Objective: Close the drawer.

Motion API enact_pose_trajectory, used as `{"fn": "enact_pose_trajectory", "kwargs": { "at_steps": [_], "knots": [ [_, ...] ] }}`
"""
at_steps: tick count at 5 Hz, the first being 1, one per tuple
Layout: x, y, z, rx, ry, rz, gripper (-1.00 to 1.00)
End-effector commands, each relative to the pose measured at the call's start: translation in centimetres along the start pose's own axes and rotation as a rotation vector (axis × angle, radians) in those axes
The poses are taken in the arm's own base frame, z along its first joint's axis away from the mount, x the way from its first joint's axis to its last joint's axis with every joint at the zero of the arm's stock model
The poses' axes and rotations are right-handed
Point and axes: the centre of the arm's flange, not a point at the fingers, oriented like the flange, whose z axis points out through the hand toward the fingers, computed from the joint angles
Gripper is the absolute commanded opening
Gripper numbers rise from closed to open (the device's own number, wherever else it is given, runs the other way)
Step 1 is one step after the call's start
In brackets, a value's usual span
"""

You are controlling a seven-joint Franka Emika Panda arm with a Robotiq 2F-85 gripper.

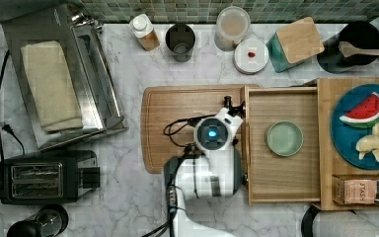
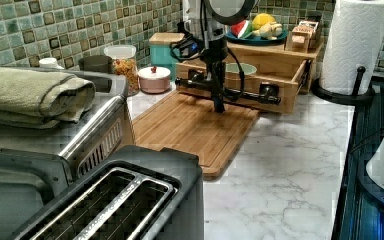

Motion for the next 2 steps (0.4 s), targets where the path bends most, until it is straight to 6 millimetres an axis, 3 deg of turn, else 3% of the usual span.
{"fn": "enact_pose_trajectory", "kwargs": {
  "at_steps": [1,2],
  "knots": [
    [-1.6,15.4,-3.4,-0.021,0.106,0.115,-1.0],
    [-2.6,19.3,-4.0,-0.033,0.144,0.111,-1.0]
  ]
}}
